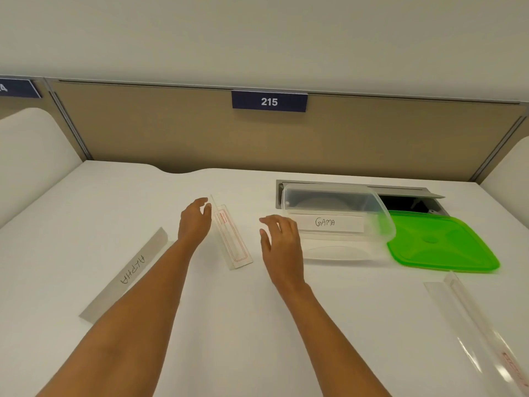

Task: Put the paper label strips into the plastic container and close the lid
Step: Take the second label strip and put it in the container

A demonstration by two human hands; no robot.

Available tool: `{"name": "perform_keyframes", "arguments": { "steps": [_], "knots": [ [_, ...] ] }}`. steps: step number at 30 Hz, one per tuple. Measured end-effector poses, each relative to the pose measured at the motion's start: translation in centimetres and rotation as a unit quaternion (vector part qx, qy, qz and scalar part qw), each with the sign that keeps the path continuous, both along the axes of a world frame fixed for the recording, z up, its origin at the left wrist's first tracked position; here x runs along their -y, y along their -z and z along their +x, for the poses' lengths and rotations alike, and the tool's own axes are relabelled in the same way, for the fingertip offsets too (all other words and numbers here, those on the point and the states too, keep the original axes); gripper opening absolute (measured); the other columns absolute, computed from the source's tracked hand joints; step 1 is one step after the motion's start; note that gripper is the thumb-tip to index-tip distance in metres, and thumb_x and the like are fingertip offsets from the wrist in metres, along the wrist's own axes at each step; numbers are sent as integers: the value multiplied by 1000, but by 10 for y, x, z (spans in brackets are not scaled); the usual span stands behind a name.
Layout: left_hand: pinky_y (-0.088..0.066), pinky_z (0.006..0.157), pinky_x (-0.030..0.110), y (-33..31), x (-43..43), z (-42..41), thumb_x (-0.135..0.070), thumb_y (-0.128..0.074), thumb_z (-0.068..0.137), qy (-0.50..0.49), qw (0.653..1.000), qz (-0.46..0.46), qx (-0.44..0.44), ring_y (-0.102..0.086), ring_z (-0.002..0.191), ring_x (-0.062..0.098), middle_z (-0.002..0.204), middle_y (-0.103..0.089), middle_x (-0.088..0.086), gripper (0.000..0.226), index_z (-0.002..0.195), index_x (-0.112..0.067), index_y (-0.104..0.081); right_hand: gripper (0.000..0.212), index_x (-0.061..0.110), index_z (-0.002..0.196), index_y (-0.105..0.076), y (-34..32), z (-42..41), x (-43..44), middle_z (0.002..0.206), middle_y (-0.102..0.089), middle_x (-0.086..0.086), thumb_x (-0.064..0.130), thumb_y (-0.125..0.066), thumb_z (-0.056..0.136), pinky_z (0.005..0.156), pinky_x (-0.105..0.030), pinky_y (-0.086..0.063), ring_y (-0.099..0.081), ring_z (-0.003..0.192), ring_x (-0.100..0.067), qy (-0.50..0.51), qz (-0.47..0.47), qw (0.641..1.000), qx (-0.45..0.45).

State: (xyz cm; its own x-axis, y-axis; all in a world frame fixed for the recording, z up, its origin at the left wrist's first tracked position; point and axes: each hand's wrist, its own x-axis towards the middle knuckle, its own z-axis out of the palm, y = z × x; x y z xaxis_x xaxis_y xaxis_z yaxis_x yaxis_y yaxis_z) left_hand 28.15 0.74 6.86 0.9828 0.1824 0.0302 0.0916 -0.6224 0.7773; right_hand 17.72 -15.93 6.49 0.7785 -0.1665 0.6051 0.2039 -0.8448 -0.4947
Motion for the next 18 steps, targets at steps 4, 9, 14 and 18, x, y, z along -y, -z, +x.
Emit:
{"name": "perform_keyframes", "arguments": {
  "steps": [4,9,14,18],
  "knots": [
    [-37,108,39,5,-9,16,-24,-39,101,5,1000,-4,-10,-48,130,31,142,-50,13,40,137,-8,-47,31,13,118,-63,22,-10,-22,116,-65,-3,28,-59,91,92,-26,-53,-58,111,-18,-52,30,997,-48],
    [-35,110,42,8,-9,33,-27,-40,100,19,999,-22,-36,-45,134,32,147,-45,11,42,139,-11,-44,52,18,130,-52,48,-10,-36,128,-56,1,50,-54,89,99,-23,-48,-49,121,-12,-71,101,980,-154],
    [-36,110,43,15,-7,46,-32,-42,99,31,997,-55,-51,-43,135,32,150,-41,9,47,142,-14,-39,55,21,126,-54,58,-3,-38,123,-56,5,55,-59,83,96,-20,-48,-48,117,-9,-66,151,967,-193],
    [-37,107,44,26,-8,52,-36,-39,99,52,994,-74,-59,-43,134,32,149,-43,8,47,141,-15,-39,50,17,116,-62,64,0,-42,113,-61,3,54,-61,82,93,-16,-45,-52,109,-10,-69,136,971,-185]
  ]
}}
